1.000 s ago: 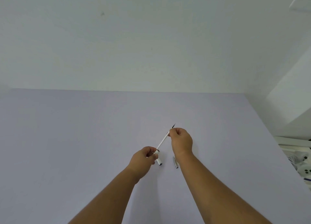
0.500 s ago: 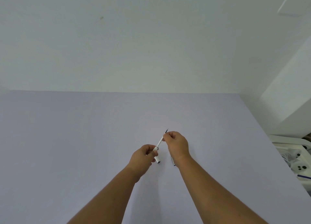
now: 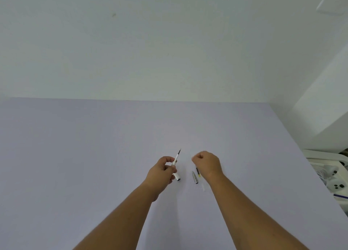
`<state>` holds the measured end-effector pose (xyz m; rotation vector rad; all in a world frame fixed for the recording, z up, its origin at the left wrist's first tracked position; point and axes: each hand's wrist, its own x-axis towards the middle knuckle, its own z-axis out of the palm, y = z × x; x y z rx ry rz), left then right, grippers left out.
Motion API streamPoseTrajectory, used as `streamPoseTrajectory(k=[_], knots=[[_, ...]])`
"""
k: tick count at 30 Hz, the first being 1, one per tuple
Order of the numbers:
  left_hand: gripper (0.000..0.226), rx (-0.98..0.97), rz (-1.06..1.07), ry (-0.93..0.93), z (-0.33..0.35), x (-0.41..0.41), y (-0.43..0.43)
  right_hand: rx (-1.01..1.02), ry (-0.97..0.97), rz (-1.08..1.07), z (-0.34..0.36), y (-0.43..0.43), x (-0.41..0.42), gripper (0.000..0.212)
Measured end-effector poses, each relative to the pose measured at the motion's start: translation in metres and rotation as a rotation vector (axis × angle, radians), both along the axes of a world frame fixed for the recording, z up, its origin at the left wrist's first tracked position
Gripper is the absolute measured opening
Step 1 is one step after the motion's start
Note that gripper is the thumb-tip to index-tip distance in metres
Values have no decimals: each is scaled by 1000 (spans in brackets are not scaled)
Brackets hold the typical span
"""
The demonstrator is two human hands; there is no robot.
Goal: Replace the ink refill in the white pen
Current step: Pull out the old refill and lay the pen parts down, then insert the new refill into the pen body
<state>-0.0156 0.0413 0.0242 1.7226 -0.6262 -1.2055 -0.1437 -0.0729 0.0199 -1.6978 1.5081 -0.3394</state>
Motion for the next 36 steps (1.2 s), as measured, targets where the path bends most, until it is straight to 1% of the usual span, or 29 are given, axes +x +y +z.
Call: streamPoseTrajectory(k=[2, 3, 5, 8, 11, 16, 18, 19, 22, 25, 26, 28, 30, 36], knots=[[16, 9, 3, 8, -3, 1, 3, -48, 291, 109, -9, 1, -6, 14], [16, 13, 6, 9, -4, 2, 4, -56, 380, 157, -15, 3, -6, 15], [16, 22, 7, 1, -7, 4, 6, -80, 479, 211, -26, 9, -4, 22], [18, 37, -3, -13, -10, 5, 8, -164, 574, 226, -35, 14, -4, 27], [19, 45, -5, -19, -12, 8, 11, -175, 659, 271, -42, 19, -3, 21], [20, 55, -2, -37, -12, 12, 13, -145, 631, 281, -45, 26, 1, 23], [20, 59, -7, -47, -11, 13, 15, -124, 567, 273, -43, 29, 4, 20], [20, 60, -10, -52, -11, 14, 15, -96, 494, 240, -41, 30, 7, 16], [20, 58, -14, -62, -10, 15, 15, 41, 124, 60, -29, 25, 17, 12], [17, 52, -31, -71, -7, 13, 14, 147, -253, -125, -9, 18, 23, 19], [16, 52, -36, -70, -7, 13, 14, 182, -365, -176, -3, 15, 25, 21], [16, 48, -51, -72, -3, 11, 12, 228, -525, -246, 10, 11, 26, 15], [17, 46, -59, -81, 1, 9, 9, 249, -597, -258, 21, 8, 25, 12], [17, 29, -79, -109, 13, 3, 3, 241, -597, -216, 34, 6, 18, 9]])
